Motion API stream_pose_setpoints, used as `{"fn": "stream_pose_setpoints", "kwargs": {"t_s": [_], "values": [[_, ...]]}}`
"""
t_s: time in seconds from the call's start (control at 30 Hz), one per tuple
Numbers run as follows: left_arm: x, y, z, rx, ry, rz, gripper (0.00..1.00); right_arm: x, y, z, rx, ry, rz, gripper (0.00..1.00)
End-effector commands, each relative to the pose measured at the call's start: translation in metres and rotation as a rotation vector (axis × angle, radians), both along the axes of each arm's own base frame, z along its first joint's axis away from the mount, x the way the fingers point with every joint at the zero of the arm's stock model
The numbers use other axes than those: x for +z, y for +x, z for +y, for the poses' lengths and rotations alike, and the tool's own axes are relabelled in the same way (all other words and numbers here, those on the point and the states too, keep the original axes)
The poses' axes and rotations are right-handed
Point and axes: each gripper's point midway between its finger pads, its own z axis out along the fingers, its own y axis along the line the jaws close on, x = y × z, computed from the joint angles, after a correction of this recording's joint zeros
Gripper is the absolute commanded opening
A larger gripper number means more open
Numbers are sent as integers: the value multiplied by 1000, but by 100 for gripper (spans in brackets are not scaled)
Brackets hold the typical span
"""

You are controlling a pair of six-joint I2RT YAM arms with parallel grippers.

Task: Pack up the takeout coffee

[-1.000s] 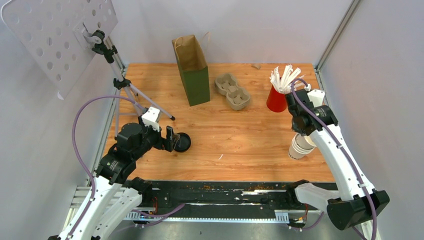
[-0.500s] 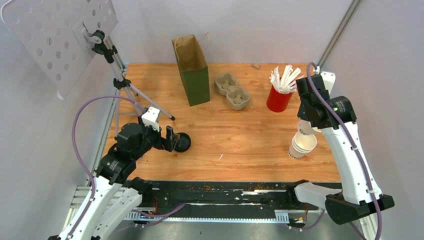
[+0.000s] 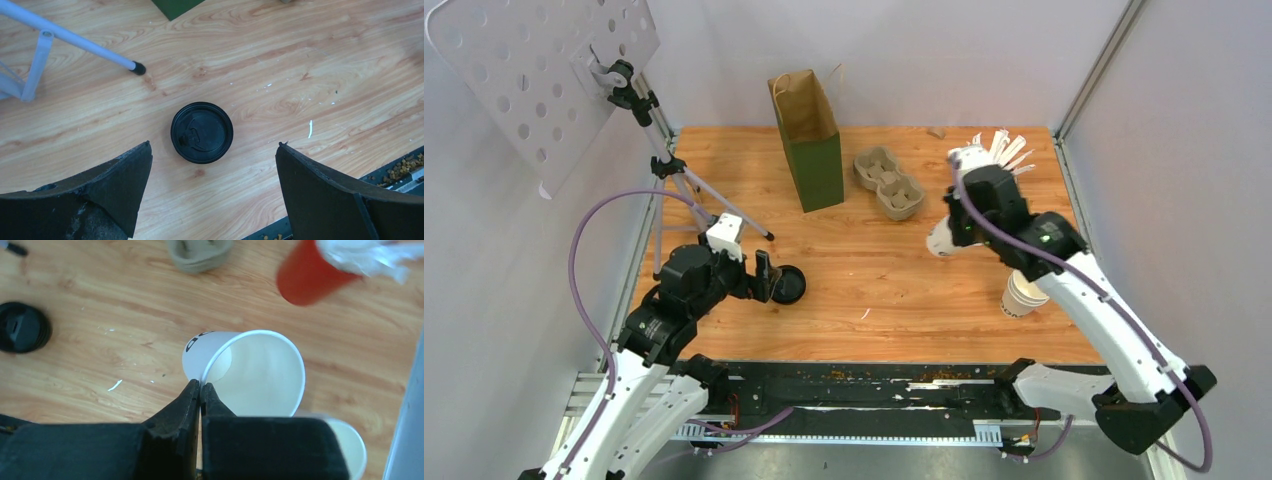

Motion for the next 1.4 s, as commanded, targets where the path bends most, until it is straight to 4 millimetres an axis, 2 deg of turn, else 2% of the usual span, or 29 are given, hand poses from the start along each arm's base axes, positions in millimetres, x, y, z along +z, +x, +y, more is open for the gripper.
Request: {"fn": "stream_pose_setpoints", "kwargs": {"t_s": [0.0,0.1,0.17,0.33,0.4,0.57,0.83,0.97,1.07,1.27,1.37], "values": [[7,4,8,97,-30,31,100,9,16,80,349,-65,-221,1],[-4,6,17,187,-29,107,100,-21,-8,138,652,-209,-317,4],[-16,4,22,236,-5,178,100,-42,-18,161,764,-310,-371,4],[-30,4,22,269,22,283,100,-86,-38,200,959,-464,-394,4],[-31,4,22,278,18,291,100,-106,-47,209,1018,-516,-378,4],[-34,6,21,297,4,300,99,-134,-62,216,1090,-602,-353,4],[-51,7,9,287,-42,356,93,-159,-76,206,1110,-600,-303,4],[-60,8,7,298,-50,384,91,-165,-80,200,1110,-608,-279,6],[-66,11,4,309,-61,401,88,-156,-82,202,1104,-586,-291,13],[-74,21,10,369,-33,402,77,-119,-91,206,1090,-500,-302,35],[-79,27,16,404,-10,389,68,-97,-98,208,1082,-418,-313,42]]}}
